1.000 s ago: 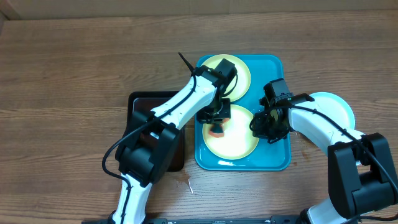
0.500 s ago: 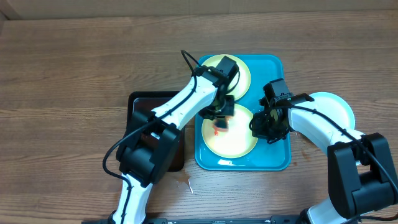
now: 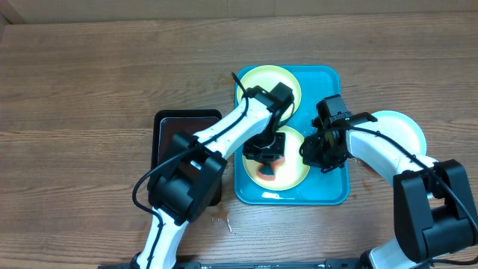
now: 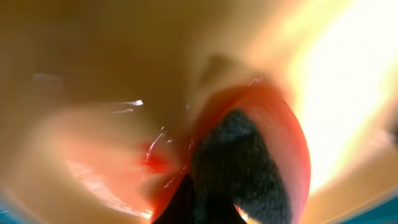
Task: Clean dirty plates on tray and stack at the side
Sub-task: 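Scrub the lower yellow plate with the sponge while right gripper holds it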
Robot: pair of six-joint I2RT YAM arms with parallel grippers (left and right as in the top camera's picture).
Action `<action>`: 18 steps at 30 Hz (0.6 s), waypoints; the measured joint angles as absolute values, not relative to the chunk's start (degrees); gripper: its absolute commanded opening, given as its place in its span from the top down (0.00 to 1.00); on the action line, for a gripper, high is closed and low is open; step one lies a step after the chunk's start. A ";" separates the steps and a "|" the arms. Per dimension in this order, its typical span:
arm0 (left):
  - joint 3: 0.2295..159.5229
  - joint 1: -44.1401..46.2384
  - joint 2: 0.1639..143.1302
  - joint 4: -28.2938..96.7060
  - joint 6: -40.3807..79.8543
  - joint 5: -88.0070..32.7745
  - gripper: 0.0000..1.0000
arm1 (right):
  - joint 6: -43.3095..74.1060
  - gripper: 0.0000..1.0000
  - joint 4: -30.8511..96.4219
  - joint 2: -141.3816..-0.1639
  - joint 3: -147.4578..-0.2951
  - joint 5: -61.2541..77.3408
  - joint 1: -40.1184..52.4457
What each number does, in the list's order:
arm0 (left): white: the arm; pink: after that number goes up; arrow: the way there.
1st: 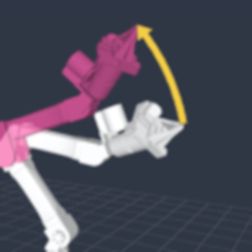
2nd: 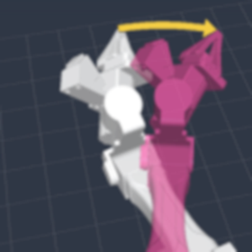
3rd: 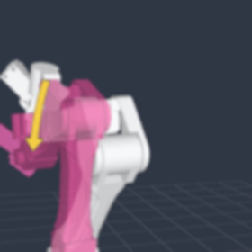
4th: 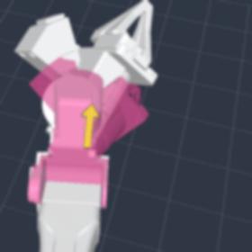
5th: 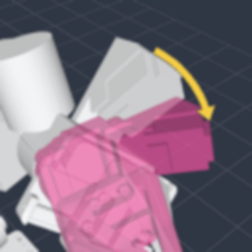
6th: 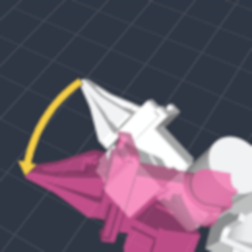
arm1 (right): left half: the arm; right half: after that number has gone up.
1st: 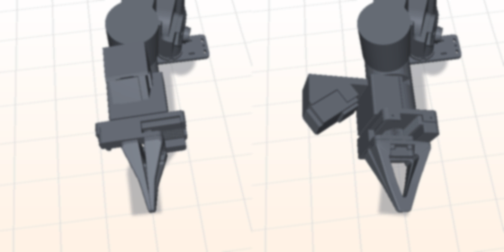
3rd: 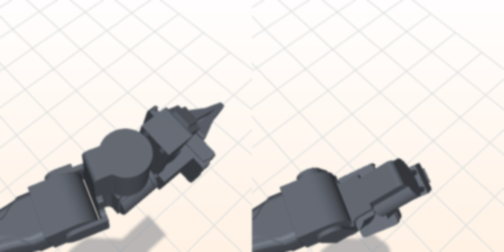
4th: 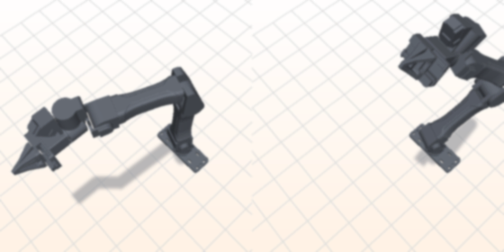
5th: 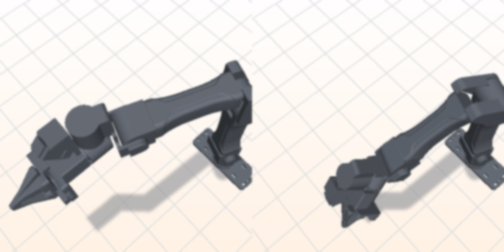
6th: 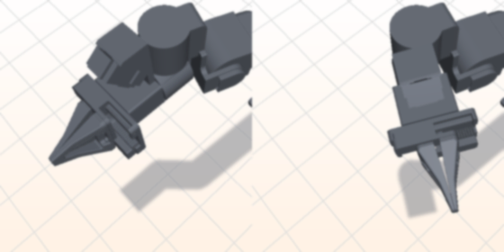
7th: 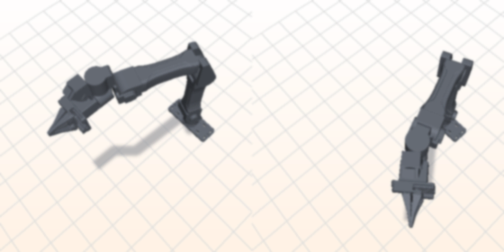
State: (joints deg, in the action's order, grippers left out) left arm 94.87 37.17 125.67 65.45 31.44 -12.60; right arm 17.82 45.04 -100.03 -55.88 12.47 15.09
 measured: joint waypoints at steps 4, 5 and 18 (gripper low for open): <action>94.91 36.49 125.67 67.07 31.86 -6.28 0.96 | 17.80 0.96 45.01 -100.05 -55.88 12.51 15.09; 94.96 36.49 125.67 67.13 31.90 -4.91 0.96 | 17.82 0.96 45.01 -100.03 -55.88 12.51 15.09; 94.98 36.53 125.47 61.23 29.06 0.34 0.96 | 18.44 0.96 45.17 -100.05 -55.88 12.53 14.98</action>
